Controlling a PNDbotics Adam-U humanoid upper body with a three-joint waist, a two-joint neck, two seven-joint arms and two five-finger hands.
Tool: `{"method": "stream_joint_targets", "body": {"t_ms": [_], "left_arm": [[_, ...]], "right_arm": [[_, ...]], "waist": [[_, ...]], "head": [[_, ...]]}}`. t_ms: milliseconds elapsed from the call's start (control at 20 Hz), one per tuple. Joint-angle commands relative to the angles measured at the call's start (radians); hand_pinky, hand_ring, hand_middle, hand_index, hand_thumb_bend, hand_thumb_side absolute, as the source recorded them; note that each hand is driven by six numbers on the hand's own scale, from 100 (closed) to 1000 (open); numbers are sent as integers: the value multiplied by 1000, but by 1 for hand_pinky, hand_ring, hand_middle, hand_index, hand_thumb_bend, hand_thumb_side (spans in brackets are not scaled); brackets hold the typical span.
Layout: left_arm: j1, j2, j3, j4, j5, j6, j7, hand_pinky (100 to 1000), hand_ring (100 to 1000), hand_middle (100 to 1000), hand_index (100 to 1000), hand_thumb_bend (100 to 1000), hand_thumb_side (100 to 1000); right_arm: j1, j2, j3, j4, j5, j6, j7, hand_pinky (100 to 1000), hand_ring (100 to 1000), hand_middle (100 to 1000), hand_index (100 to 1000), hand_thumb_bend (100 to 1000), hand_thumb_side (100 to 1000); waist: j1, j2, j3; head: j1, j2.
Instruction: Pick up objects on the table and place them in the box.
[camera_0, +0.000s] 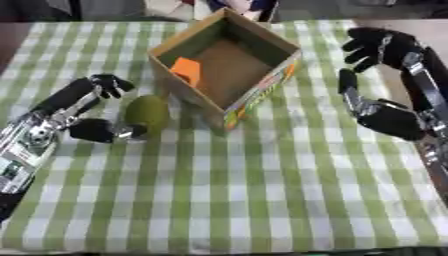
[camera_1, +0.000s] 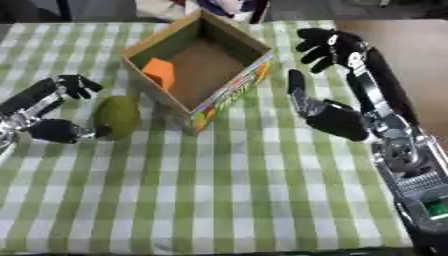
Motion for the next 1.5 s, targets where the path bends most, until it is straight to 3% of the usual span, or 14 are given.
{"method": "stream_joint_targets", "body": {"t_ms": [50, 600, 1200, 1350, 1500], "left_arm": [[-23, 8, 1, 7, -13, 4, 6, 729, 714, 736, 837, 608, 597], [-83, -35, -28, 79, -104, -10, 28, 712, 658, 641, 768, 523, 516], [-113, -57, -41, 148, -208, -38, 61, 649, 528, 488, 617, 260, 277], [-113, -56, -39, 151, -226, -43, 71, 618, 482, 424, 541, 157, 201], [-111, -55, -29, 136, -221, -41, 102, 597, 459, 381, 494, 100, 188]], "right_arm": [[-17, -19, -7, -9, -1, -2, 1, 586, 667, 689, 860, 105, 372], [-16, -18, -6, -9, -2, -2, 2, 586, 667, 690, 860, 105, 373], [-16, -16, -6, -8, -3, -2, 2, 586, 667, 690, 860, 100, 378], [-16, -16, -6, -8, -3, -2, 2, 586, 667, 690, 860, 100, 379], [-15, -16, -7, -8, -2, -1, 1, 585, 666, 690, 860, 100, 380]], "waist": [[-1, -20, 0], [-7, -22, 1], [-10, -23, 3], [-10, -23, 3], [-10, -23, 3]], "head": [[4, 5], [6, 5], [6, 5], [5, 5], [5, 5]]}}
